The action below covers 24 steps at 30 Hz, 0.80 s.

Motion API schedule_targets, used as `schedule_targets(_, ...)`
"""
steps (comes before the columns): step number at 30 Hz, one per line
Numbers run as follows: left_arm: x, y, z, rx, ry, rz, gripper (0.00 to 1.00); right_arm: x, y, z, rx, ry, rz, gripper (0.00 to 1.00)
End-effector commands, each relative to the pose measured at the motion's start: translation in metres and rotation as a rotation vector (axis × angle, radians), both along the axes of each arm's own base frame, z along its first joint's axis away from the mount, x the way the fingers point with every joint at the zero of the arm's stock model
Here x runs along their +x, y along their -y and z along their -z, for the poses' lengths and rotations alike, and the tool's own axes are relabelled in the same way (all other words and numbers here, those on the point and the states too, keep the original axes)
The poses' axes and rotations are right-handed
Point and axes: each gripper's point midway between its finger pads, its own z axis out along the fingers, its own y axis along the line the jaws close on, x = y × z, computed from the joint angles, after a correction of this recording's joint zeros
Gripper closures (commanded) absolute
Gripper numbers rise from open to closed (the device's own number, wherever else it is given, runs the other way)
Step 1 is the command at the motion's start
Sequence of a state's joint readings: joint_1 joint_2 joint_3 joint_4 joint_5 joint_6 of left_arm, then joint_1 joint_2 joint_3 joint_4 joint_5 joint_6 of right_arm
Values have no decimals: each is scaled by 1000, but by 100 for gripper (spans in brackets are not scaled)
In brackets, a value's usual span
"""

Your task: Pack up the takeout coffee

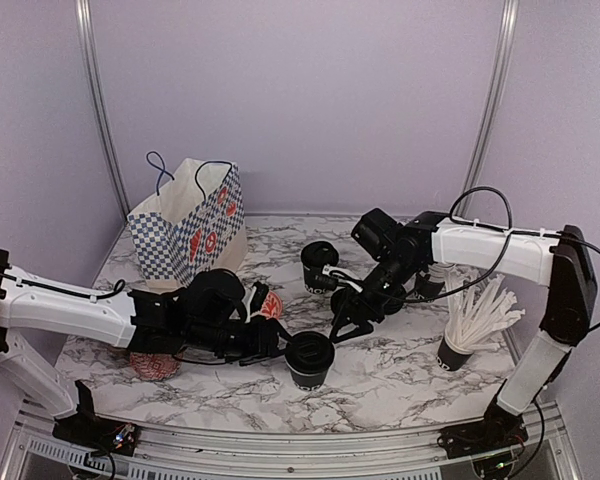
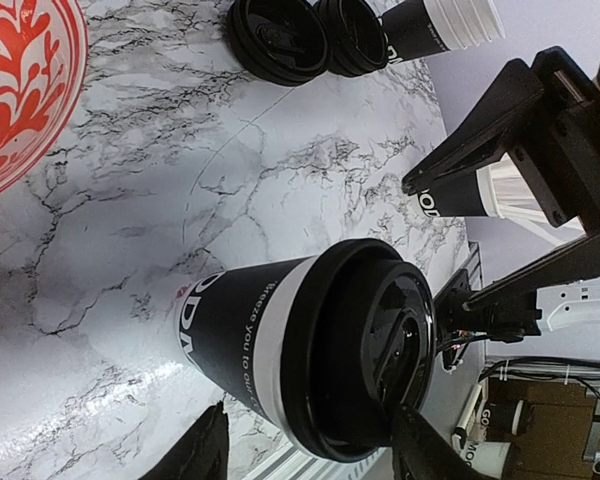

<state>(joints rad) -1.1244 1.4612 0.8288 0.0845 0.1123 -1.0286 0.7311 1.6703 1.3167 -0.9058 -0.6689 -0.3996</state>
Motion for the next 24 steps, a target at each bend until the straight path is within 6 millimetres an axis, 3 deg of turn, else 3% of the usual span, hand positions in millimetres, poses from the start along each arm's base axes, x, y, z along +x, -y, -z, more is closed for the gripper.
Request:
schedule_targets(1,2,2,8,27,-8,-2,45,-7,-4,4,9,-55,-11,42)
schedule_targets(6,0,-4,22,67,-42,-11,48,-12,-4,16,-3,-104,-24,54)
schedule_targets(18,-5,-4,46,82,-111,-4,59,-16,-7,39,-34,-191,-36,61)
schedule_targets(24,-12,-15,78,138,-194,-5,62,-15,-7,55,-63,-220,-31,65)
